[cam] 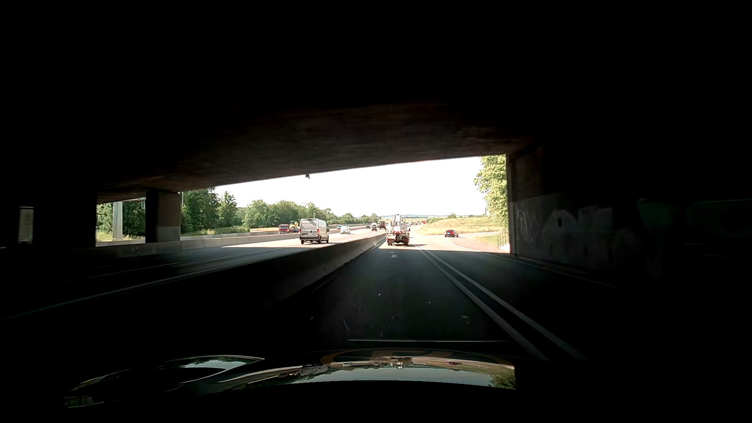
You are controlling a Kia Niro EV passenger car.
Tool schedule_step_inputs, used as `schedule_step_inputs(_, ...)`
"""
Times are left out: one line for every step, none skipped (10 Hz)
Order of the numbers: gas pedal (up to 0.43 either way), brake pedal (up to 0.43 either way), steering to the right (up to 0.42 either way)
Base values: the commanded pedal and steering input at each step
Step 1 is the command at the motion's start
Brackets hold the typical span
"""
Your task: Follow the waypoints while adhering to traffic rules and regulations
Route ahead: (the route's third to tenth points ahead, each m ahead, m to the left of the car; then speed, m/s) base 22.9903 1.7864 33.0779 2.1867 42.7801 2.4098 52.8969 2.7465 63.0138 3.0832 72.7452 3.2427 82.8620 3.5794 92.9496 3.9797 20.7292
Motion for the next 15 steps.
schedule_step_inputs(0.299, 0.0, 0.001)
schedule_step_inputs(0.311, 0.0, 0.0)
schedule_step_inputs(0.319, 0.0, 0.0)
schedule_step_inputs(0.319, 0.0, 0.0)
schedule_step_inputs(0.319, 0.0, 0.0)
schedule_step_inputs(0.319, 0.0, 0.0)
schedule_step_inputs(0.311, 0.0, 0.0)
schedule_step_inputs(0.299, 0.0, 0.0)
schedule_step_inputs(0.287, 0.0, 0.0)
schedule_step_inputs(0.268, 0.0, 0.0)
schedule_step_inputs(0.26, 0.0, 0.0)
schedule_step_inputs(0.248, 0.0, 0.0)
schedule_step_inputs(0.248, 0.0, 0.0)
schedule_step_inputs(0.248, 0.0, 0.0)
schedule_step_inputs(0.248, 0.0, -0.001)
